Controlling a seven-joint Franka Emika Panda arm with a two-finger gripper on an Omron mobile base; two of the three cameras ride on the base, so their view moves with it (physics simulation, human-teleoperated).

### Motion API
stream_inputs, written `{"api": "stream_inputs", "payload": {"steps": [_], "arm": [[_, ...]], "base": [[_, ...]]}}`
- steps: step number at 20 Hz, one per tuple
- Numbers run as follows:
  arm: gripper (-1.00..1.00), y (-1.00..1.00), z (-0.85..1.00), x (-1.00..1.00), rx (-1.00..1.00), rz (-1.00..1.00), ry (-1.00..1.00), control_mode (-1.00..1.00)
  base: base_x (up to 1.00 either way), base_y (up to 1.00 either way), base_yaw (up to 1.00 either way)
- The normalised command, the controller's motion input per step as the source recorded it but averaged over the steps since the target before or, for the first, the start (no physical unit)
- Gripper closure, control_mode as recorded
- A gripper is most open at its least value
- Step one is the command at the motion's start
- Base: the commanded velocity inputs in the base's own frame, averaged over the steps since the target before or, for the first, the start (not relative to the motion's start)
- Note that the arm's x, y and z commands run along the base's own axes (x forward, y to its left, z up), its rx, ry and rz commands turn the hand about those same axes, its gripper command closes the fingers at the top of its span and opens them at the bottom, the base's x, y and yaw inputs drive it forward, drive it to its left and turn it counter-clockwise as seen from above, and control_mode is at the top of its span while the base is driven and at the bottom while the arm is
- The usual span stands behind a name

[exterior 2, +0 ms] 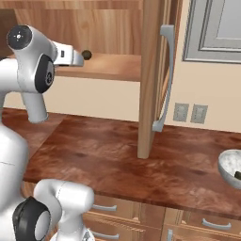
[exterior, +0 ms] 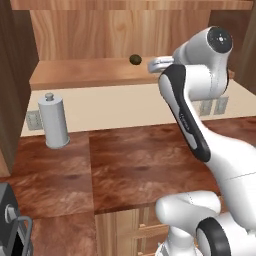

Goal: Pick the kiwis from the cabinet and place them in one bowl. Pick the tangerine from the sink and place it in the other bowl.

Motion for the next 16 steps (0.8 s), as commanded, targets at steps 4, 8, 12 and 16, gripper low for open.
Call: {"api": "stream_inputs", "payload": {"steps": [4, 8, 12, 16], "arm": [[-1.00, 0.14, -0.01, 0.47, 0.00, 0.00, 0.00, -1.00], [-1.00, 0.11, -0.04, 0.50, 0.00, 0.01, 0.00, -1.00], [-1.00, 0.03, -0.02, 0.44, 0.00, 0.01, 0.00, -1.00], [-1.00, 0.00, 0.00, 0.47, 0.00, 0.00, 0.00, -1.00]], "base": [[0.00, 0.00, 0.00], [0.00, 0.00, 0.00], [0.00, 0.00, 0.00], [0.00, 0.00, 0.00]]}}
